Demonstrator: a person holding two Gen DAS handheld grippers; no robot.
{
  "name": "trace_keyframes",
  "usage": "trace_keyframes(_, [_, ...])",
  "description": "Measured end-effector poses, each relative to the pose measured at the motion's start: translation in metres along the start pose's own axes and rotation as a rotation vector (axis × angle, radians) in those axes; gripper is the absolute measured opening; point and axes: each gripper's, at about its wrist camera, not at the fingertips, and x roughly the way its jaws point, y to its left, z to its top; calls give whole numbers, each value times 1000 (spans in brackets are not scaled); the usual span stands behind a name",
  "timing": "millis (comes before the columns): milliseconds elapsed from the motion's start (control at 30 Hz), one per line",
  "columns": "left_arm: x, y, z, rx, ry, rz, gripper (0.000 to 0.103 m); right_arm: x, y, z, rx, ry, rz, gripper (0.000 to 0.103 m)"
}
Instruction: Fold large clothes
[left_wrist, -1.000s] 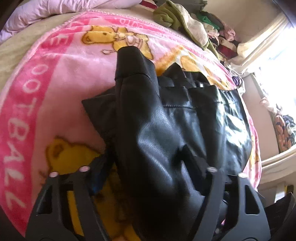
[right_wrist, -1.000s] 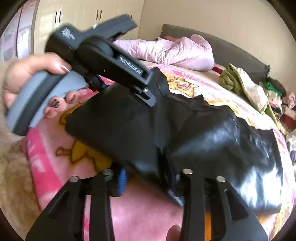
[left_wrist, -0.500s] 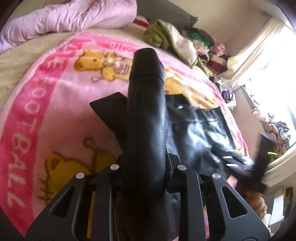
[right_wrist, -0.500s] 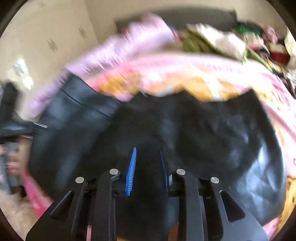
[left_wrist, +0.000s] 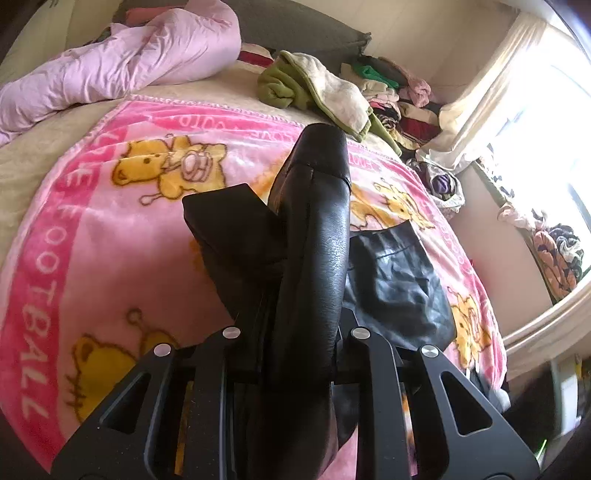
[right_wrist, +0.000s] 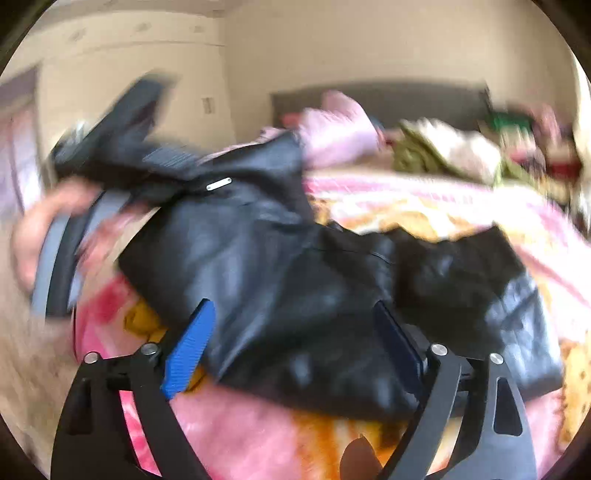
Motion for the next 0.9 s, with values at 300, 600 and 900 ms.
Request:
trace_keyframes(300, [3,-6,4,4,21,20,15,40,100,-29,-274,-21,-231,94])
trace_keyframes(600, [4,-20,18,8,8,-12,16,33,92,-11,-338,-149,-203,23])
trace_keyframes(900, [2,-68,50,3,-66,-177,39,-22,8,26,-232,-233,-273,15])
